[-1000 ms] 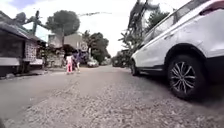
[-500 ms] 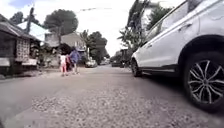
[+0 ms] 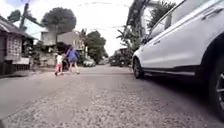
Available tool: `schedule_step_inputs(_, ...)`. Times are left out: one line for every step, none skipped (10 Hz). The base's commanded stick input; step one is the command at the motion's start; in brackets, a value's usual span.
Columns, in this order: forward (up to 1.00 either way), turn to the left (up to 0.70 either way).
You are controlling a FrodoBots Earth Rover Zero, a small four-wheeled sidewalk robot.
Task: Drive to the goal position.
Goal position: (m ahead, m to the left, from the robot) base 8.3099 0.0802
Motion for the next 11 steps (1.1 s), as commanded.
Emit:
schedule_step_inputs(1.00,0.27)
schedule_step_inputs(1.00,0.09)
schedule_step_inputs(1.00,0.00)
schedule_step_inputs(1.00,0.00)
schedule_step_inputs(1.00,0.00)
schedule_step_inputs(1.00,0.00)
schedule_step_inputs(1.00,0.00)
schedule_step_inputs(1.00,0.00)
schedule_step_inputs(1.00,0.00)
schedule_step_inputs(1.00,0.00)
schedule_step_inputs(1.00,0.00)
